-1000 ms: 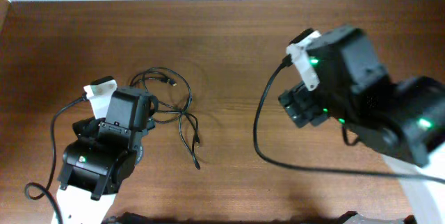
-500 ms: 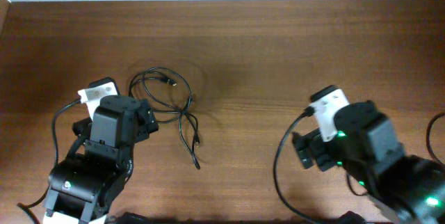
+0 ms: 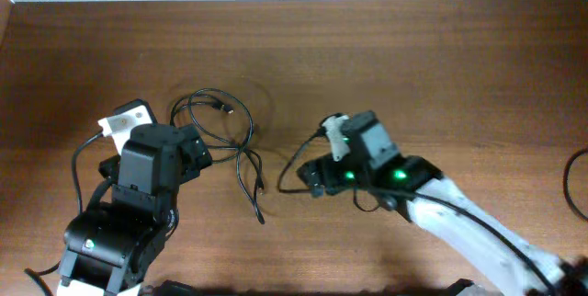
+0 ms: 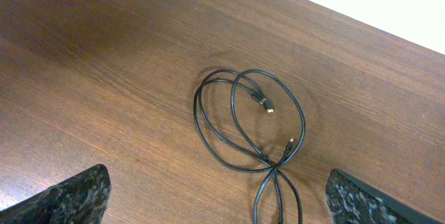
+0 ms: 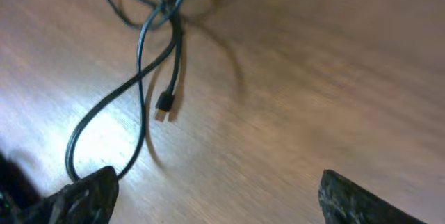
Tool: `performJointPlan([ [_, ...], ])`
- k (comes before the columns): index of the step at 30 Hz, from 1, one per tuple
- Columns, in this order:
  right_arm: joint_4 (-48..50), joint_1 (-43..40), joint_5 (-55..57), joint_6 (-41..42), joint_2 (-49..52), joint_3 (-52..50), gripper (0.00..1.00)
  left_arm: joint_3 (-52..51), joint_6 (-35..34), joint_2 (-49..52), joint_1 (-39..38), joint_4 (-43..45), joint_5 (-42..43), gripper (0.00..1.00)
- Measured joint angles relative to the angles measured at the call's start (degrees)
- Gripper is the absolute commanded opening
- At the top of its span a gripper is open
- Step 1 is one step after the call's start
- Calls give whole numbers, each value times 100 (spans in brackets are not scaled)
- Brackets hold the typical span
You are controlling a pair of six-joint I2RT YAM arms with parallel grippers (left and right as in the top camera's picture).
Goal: Untangle cables
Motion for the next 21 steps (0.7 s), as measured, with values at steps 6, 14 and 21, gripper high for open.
performJointPlan([
  [6, 1292, 647, -203, 925, 1108, -20, 72, 2, -11, 0, 0, 48, -2, 99],
  [14, 2140, 1469, 726, 2568, 1178, -20, 68, 2, -13, 0, 0, 166, 131, 99],
  [21, 2142, 1532, 1209, 3370, 1178, -20, 63, 2, -13, 0, 0, 236, 177, 99],
])
